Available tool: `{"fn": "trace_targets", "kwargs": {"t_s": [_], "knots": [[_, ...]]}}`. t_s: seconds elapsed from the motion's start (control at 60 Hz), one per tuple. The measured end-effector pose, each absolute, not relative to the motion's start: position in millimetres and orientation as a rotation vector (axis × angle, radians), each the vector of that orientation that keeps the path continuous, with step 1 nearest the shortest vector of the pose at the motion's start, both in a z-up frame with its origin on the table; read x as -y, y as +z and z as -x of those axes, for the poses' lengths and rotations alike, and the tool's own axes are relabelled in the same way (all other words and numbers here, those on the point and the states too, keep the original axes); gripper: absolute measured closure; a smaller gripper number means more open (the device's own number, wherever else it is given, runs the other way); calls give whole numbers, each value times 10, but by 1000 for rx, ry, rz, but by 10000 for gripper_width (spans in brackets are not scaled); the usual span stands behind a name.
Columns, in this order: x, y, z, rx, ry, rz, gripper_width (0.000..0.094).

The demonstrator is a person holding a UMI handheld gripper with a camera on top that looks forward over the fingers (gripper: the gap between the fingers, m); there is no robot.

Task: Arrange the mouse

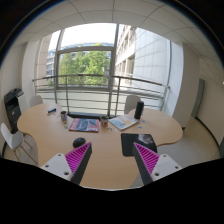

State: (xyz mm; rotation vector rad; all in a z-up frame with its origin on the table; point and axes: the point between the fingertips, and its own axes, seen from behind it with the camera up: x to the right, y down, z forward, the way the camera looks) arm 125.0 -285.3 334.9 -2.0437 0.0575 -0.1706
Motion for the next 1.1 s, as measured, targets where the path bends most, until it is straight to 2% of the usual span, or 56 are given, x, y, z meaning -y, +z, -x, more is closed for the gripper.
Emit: {"fn": "trace_targets", "kwargs": {"t_s": [0.133,0.25,0.417,0.583,0.7,0.85,1.1], "knots": [[2831,3122,-1257,-65,-183,2084,96],[2625,2538,-1178,-72,-199,2141,98],[2422,1508,-690,-58,-116,2223,97],[1912,811,124,2,0,2245,97],[1347,478,590,-31,71,2255,99],[576,123,789,-54,31,2262,100],[-261,-122,740,-138,-27,2284,115]]}}
